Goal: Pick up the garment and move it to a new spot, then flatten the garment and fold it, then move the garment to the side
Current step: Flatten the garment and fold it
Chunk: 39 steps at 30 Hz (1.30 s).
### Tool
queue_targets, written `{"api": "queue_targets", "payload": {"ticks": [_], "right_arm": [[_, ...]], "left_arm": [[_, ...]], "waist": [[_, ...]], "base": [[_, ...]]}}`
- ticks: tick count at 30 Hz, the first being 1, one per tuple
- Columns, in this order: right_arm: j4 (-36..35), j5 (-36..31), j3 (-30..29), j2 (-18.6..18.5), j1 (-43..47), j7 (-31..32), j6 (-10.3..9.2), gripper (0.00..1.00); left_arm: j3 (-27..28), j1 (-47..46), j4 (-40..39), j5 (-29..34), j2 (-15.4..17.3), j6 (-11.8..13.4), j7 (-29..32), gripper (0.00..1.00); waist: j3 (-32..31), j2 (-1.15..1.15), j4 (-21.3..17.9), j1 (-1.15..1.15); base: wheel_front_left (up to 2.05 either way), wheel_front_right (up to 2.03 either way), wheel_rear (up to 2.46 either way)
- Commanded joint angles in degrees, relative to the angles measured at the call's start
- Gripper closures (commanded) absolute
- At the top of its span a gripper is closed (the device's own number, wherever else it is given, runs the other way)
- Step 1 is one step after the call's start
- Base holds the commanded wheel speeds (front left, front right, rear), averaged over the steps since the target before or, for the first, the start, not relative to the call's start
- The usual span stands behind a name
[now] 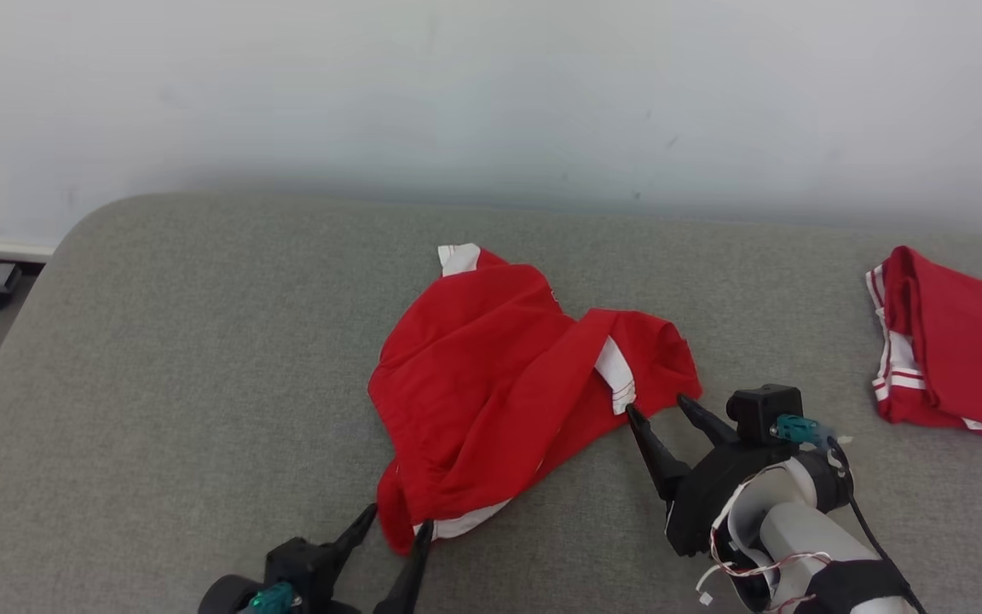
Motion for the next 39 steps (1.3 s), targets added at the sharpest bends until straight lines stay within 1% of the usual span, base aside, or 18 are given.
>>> {"api": "queue_targets", "payload": {"ticks": [1,4,8,13,21,22,23,24,25,26,27,32,35,39], "right_arm": [[0.6,0.5,0.3,0.0,-0.8,-0.3,-0.12,0.00],[3.1,2.3,2.1,0.3,-2.3,-1.0,-0.12,0.00],[5.5,4.4,3.9,0.4,-3.7,-2.0,-0.12,0.00],[7.5,6.3,5.7,0.5,-5.0,-2.8,-0.12,0.00],[9.6,9.5,8.6,0.6,-6.1,-3.4,-0.12,0.00],[9.6,9.9,9.0,0.6,-6.1,-3.4,-0.12,0.05],[9.7,10.3,9.5,0.6,-6.2,-3.4,-0.12,0.58],[9.8,10.8,9.9,0.6,-6.2,-3.5,-0.12,0.69],[9.8,11.2,10.4,0.6,-6.3,-3.4,-0.12,0.82],[9.9,11.6,10.9,0.6,-6.3,-3.4,-0.12,1.00],[9.9,12.0,11.3,0.6,-6.3,-3.4,-0.12,1.00],[10.3,13.1,12.6,0.6,-6.9,-3.5,-0.12,1.00],[9.3,12.9,12.2,0.6,-7.2,-3.5,-0.12,1.00],[7.0,12.1,11.0,-0.5,-6.6,-3.5,-0.12,1.00]], "left_arm": [[-0.2,-0.9,0.3,-1.0,0.3,0.0,-0.3,0.00],[-2.0,-2.5,1.9,-1.8,0.3,0.0,-0.5,0.00],[-2.7,-3.5,1.6,-2.3,0.2,0.0,-0.5,0.00],[-3.7,-3.9,1.4,-2.5,0.6,0.0,-0.5,0.00],[-8.3,-5.6,2.4,-4.3,0.1,0.0,-0.6,0.00],[-8.8,-5.7,2.5,-4.5,0.1,0.0,-0.6,0.00],[-9.2,-5.9,2.7,-4.6,0.0,0.0,-0.6,0.01],[-9.5,-6.2,2.8,-4.8,0.0,0.0,-0.6,0.16],[-9.8,-6.4,2.9,-5.2,0.0,0.0,-0.6,0.56],[-10.1,-6.5,3.1,-5.4,0.0,0.0,-0.6,0.89],[-10.2,-6.6,3.2,-5.8,0.0,0.0,-0.6,1.00],[-10.2,-6.9,2.9,-6.2,0.2,0.0,-0.6,1.00],[-9.2,-6.6,2.1,-5.7,0.5,0.0,-0.5,1.00],[-7.1,-5.6,-0.1,-5.2,1.2,0.3,-0.5,1.00]], "waist": [[1.0,0.00,0.9,-0.01],[1.4,0.00,1.3,-0.01],[2.0,0.00,2.2,-0.01],[2.4,0.00,3.2,-0.01],[2.9,0.00,3.9,-0.01],[2.9,0.00,4.0,-0.01],[2.9,0.00,4.1,-0.01],[2.9,0.00,4.1,-0.01],[2.9,0.00,4.1,-0.01],[2.8,0.00,4.1,-0.01],[2.7,0.00,4.1,-0.01],[2.4,0.00,3.7,-0.01],[2.2,0.00,3.5,-0.01],[1.7,0.00,3.2,-0.01]], "base": [[0.00,0.00,0.00],[0.00,0.00,0.00],[0.00,0.00,0.00],[0.00,0.00,0.00],[0.00,0.00,0.00],[0.00,0.00,0.00],[0.00,0.00,0.00],[0.00,0.00,0.00],[0.00,0.00,0.00],[0.00,0.00,0.00],[0.00,0.00,0.00],[0.00,0.00,0.00],[0.00,0.00,0.00],[0.00,0.00,0.00]]}}
